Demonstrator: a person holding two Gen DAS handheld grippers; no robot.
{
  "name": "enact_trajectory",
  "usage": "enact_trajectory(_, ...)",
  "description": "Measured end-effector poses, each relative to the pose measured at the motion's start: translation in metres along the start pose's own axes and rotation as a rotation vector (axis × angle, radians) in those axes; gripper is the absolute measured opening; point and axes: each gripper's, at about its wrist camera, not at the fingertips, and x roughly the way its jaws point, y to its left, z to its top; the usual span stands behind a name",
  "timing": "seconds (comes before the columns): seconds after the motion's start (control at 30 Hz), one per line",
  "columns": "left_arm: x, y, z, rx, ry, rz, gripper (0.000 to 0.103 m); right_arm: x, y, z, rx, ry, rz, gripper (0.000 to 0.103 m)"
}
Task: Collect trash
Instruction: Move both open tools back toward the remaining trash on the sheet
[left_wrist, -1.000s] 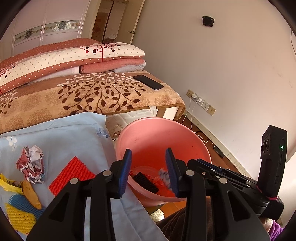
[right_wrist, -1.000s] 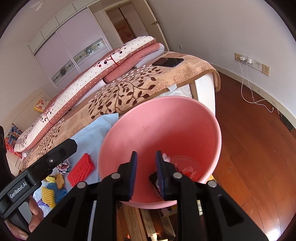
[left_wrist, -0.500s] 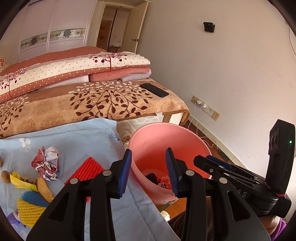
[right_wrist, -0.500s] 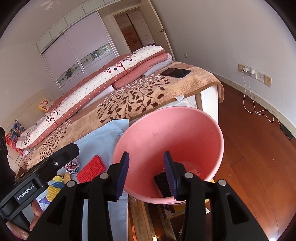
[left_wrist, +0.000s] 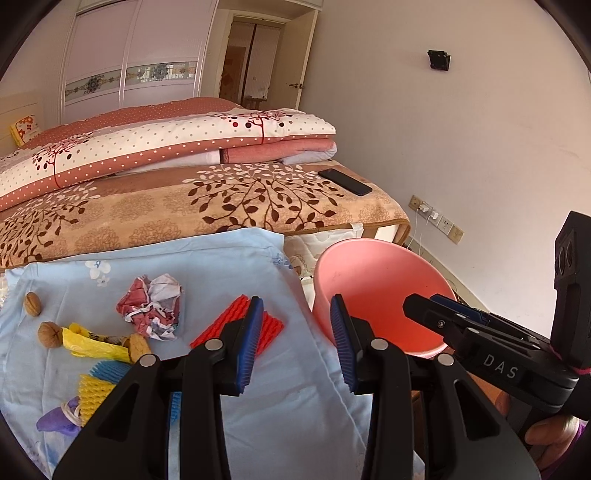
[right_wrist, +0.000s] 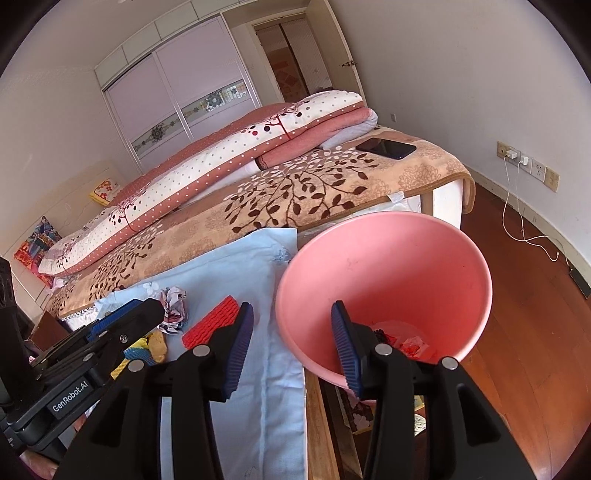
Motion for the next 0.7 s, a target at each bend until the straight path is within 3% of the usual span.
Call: enact_trajectory(0.7, -0.036, 0.072, -0.031, -0.052, -0.033, 0.115, 0.038, 0.025, 0.070, -0.016, -0.130, 0.060, 0.028, 0.044)
